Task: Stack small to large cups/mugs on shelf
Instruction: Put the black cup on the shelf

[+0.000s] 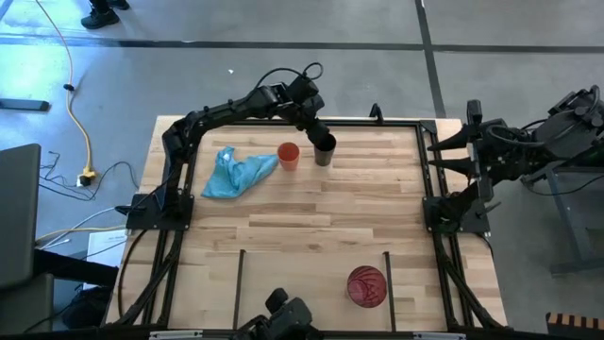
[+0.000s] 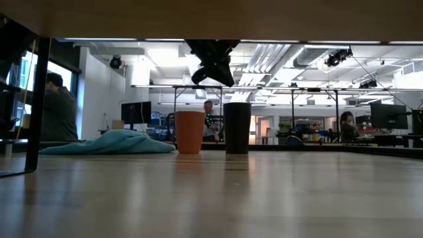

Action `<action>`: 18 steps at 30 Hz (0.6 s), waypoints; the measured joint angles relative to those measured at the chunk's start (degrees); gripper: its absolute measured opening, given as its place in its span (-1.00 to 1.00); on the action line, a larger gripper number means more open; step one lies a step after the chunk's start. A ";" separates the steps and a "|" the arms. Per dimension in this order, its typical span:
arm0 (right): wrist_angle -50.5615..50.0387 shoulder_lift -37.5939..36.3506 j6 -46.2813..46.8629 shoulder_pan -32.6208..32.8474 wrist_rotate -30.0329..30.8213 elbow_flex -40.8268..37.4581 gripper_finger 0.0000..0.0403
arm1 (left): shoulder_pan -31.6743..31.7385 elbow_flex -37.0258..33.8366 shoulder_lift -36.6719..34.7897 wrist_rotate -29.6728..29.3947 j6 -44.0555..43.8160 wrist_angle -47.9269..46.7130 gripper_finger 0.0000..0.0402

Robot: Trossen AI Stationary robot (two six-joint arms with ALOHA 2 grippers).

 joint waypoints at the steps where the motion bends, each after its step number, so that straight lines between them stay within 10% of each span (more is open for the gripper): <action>1: 0.00 0.02 0.03 0.00 0.00 0.00 -0.43 | 0.02 0.00 0.00 -0.08 -0.39 0.00 -0.82; 18: 0.02 0.09 -0.06 0.02 -0.50 0.00 -0.43 | -0.33 0.00 0.00 0.05 -2.50 -0.14 -0.82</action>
